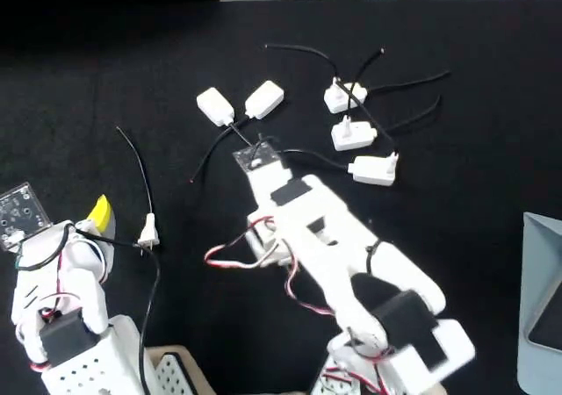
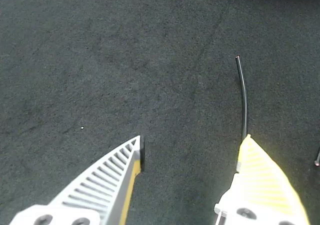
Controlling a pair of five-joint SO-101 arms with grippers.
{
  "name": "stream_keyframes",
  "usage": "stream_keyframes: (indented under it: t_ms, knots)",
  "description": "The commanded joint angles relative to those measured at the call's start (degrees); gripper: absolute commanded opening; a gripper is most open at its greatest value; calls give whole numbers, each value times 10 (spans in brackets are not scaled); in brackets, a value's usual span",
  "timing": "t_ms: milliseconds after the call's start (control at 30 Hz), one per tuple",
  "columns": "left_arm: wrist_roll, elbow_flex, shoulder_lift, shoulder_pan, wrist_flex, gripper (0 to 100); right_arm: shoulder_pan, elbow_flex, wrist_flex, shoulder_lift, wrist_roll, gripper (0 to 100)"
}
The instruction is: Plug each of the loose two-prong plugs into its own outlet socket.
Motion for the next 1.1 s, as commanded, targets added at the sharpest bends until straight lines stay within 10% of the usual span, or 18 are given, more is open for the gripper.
stream_keyframes:
  t_ms: [0, 1067]
  knots:
    - [4, -1, -2, -5, -12, 306, 63, 17, -2, 29, 26, 136]
    - [4, -1, -2, -5, -12, 306, -28, 45, 66, -141, 41, 219]
